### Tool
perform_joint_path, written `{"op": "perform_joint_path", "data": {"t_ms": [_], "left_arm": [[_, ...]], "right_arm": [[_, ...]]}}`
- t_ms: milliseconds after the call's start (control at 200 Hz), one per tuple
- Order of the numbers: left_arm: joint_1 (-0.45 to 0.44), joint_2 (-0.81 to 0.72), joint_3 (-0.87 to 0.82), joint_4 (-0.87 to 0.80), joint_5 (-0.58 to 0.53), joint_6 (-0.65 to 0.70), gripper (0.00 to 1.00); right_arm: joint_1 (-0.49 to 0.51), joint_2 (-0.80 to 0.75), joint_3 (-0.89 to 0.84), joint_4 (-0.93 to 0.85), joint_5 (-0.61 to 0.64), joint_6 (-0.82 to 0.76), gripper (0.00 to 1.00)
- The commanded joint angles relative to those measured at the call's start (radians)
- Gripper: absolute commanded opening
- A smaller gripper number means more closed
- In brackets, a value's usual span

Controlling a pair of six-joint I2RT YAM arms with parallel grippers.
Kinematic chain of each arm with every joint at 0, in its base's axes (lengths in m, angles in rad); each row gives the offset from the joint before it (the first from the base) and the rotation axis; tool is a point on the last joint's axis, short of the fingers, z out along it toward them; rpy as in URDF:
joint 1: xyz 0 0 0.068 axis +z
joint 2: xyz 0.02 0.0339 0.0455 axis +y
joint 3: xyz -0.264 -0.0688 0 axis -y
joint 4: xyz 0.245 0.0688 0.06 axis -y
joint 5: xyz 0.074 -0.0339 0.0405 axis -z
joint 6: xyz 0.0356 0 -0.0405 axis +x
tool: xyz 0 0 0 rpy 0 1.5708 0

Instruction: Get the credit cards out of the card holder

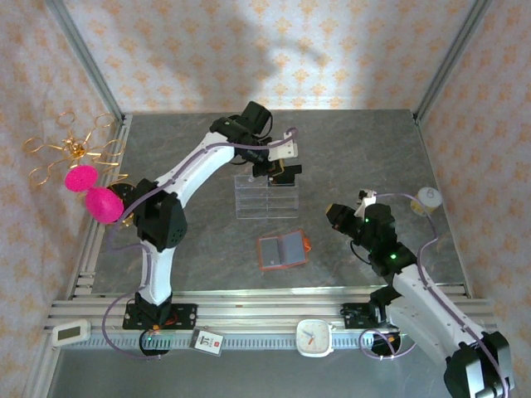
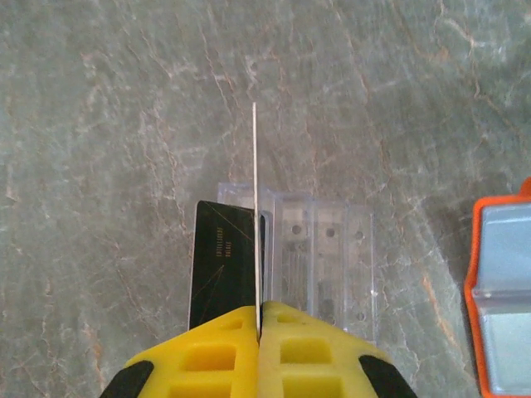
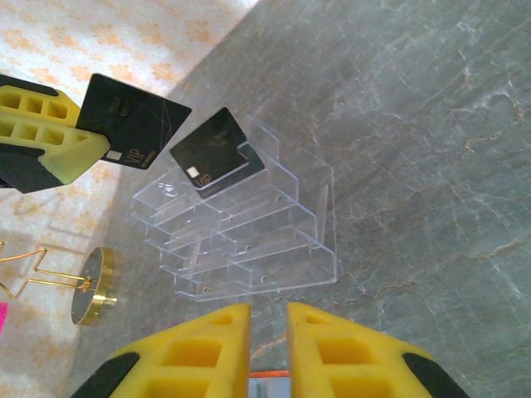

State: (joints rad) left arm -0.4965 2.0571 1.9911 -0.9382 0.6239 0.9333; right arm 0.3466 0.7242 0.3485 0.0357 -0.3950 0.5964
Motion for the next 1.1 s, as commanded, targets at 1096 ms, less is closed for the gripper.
{"op": "perform_joint_path", "data": {"t_ms": [1096], "left_arm": [[-0.007, 0.075, 0.048, -0.023, -0.146, 0.026, 0.00]], "right_arm": [[-0.025, 0.121, 0.038, 0.121, -0.076, -0.001, 0.16]]}}
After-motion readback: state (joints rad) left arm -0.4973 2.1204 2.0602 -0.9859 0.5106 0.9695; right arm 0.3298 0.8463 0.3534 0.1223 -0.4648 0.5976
